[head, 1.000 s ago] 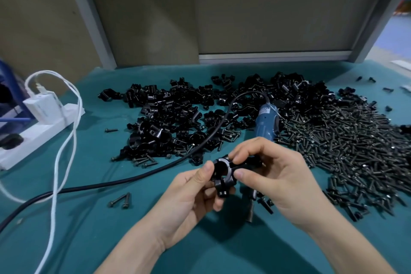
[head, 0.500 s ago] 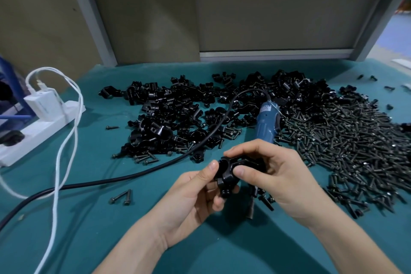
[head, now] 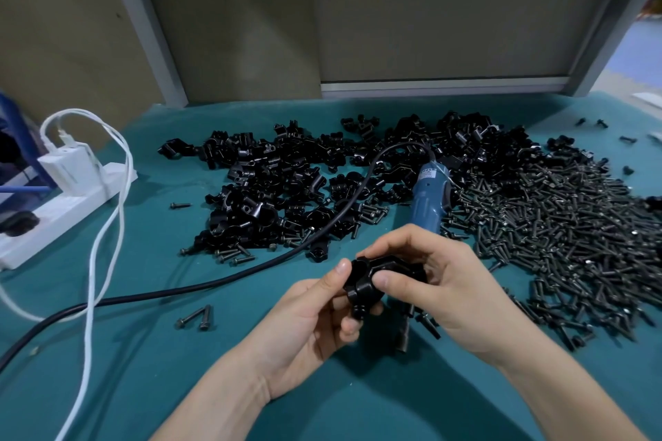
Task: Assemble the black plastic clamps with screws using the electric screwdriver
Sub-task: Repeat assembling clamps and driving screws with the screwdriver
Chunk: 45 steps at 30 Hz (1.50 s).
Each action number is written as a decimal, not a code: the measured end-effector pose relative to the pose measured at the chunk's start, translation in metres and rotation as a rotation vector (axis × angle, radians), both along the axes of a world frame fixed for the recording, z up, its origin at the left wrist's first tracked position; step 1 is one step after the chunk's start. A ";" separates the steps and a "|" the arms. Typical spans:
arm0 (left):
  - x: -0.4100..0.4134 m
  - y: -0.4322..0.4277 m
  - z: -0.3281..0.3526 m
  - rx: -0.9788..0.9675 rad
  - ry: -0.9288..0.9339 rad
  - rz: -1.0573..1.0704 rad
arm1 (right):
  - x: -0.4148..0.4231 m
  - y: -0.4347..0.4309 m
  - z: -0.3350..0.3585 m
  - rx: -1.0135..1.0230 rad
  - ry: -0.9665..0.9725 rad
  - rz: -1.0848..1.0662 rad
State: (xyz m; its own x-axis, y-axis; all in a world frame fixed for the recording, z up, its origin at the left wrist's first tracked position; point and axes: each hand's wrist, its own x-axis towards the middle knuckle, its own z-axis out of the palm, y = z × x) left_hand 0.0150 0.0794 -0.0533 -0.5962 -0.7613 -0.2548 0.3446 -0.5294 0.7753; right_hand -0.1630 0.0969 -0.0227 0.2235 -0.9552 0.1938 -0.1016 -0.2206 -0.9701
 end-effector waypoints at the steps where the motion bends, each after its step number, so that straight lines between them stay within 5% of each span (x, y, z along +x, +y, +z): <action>1: 0.000 0.000 0.000 0.001 -0.007 0.004 | 0.000 0.000 -0.001 -0.002 0.018 0.001; 31: 0.008 0.000 0.005 -0.038 -0.106 -0.129 | -0.003 0.006 0.006 0.043 0.223 0.184; 45: -0.008 0.006 0.007 -0.104 0.016 0.162 | 0.021 0.011 -0.014 -0.445 0.320 -0.199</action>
